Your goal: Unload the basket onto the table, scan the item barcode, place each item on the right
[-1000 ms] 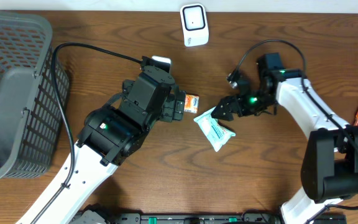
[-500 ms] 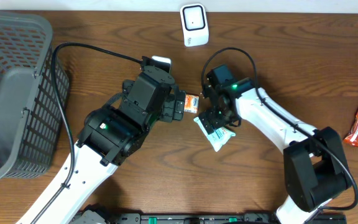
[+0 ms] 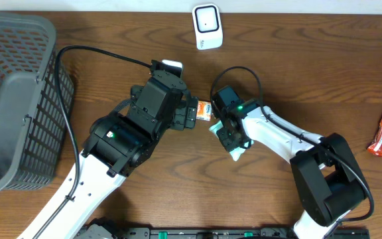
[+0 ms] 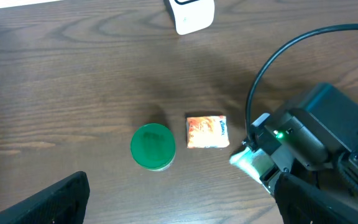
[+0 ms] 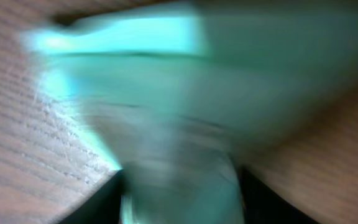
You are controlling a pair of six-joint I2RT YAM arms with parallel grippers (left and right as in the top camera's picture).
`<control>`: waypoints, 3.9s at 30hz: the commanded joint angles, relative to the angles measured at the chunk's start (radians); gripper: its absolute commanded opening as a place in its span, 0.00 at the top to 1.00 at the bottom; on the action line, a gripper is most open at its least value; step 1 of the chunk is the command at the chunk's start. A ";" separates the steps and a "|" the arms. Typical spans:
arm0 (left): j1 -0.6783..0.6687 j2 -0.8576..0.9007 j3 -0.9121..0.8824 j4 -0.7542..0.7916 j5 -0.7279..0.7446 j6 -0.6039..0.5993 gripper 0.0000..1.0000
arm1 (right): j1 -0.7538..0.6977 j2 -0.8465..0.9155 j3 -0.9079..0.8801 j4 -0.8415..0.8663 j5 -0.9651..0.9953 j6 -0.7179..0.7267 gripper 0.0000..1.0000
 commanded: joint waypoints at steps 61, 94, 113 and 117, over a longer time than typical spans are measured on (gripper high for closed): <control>0.002 -0.004 0.006 -0.291 -0.131 -0.299 0.05 | -0.409 0.017 0.196 -0.170 -1.518 0.623 0.99; 0.002 -0.003 0.006 -0.309 -0.130 -0.324 0.05 | -0.351 0.022 0.106 0.723 -1.543 0.208 0.99; 0.002 -0.003 0.006 -0.309 -0.129 -0.324 0.05 | -0.351 -0.007 0.144 0.149 -0.475 -0.060 0.01; 0.002 -0.003 0.006 -0.309 -0.129 -0.324 0.05 | -0.351 -0.026 0.266 0.040 -0.474 -0.140 0.17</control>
